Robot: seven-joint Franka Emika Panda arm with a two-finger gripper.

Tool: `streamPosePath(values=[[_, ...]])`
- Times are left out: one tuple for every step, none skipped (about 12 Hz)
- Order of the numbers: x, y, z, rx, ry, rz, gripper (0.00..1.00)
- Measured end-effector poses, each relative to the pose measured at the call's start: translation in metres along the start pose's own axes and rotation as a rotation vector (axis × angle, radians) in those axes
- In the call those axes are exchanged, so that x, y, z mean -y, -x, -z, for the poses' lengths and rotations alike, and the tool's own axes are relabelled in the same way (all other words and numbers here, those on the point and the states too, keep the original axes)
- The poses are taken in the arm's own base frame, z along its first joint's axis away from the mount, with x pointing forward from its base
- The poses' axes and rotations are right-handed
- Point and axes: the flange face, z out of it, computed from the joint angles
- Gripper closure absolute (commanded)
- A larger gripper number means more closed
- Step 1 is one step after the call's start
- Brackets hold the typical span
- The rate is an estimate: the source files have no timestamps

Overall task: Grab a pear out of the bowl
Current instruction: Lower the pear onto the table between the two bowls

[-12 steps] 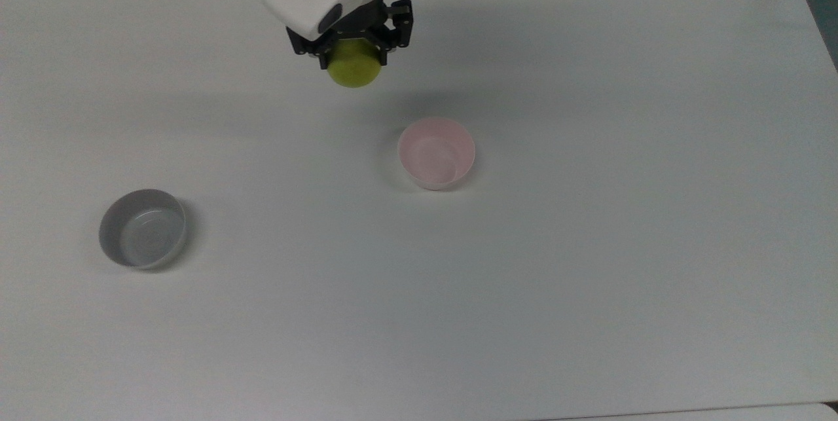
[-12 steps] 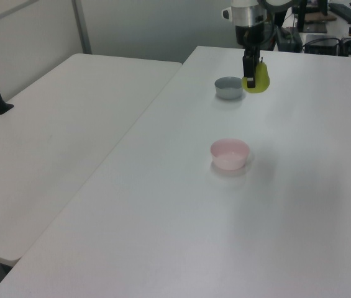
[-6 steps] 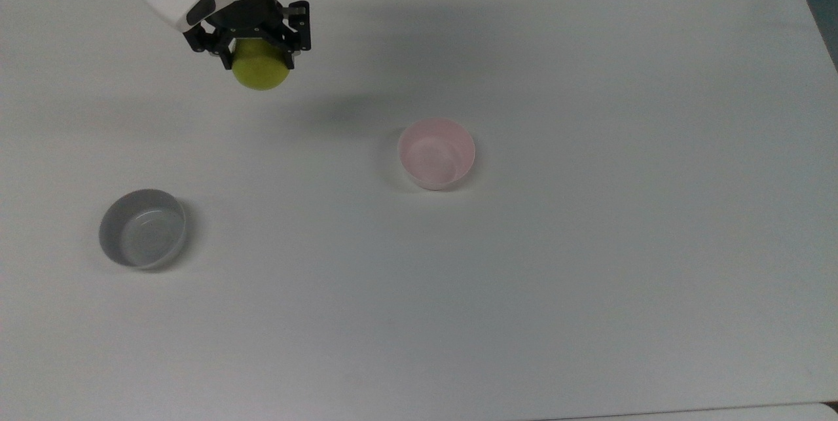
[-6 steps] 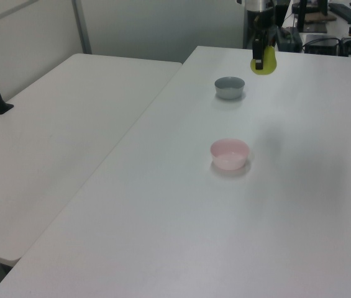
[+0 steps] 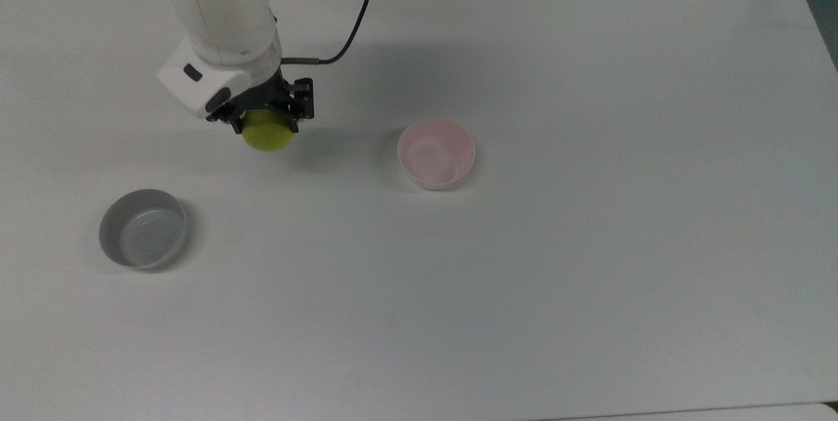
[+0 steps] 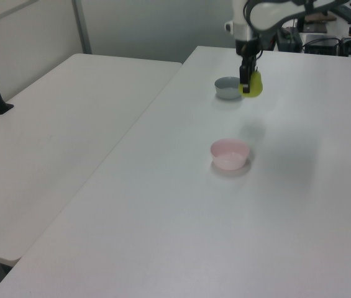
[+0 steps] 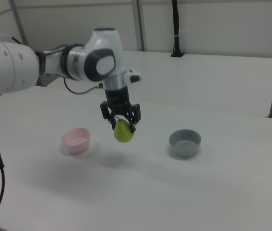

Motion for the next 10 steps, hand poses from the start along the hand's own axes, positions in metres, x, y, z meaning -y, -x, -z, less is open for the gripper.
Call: streamPosePath(values=[[0.001,-0.004,-0.015,0.007,-0.001,0.003,0.39],[0.002,-0.007,-0.03,0.014,-0.002,0.006,0.39],[0.003,-0.009,-0.042,0.023,-0.003,0.008,0.39],[0.004,-0.011,-0.051,0.03,0.0,0.012,0.39],[0.005,-0.014,-0.063,0.036,0.009,0.02,0.38],[0.006,-0.016,-0.072,0.044,0.018,0.022,0.38],[0.006,-0.017,-0.082,0.056,0.029,0.018,0.38],[0.006,-0.017,-0.086,0.062,0.033,0.019,0.32],[0.006,-0.018,-0.089,0.066,0.035,0.02,0.2],[0.006,-0.018,-0.089,0.065,0.035,0.02,0.0]])
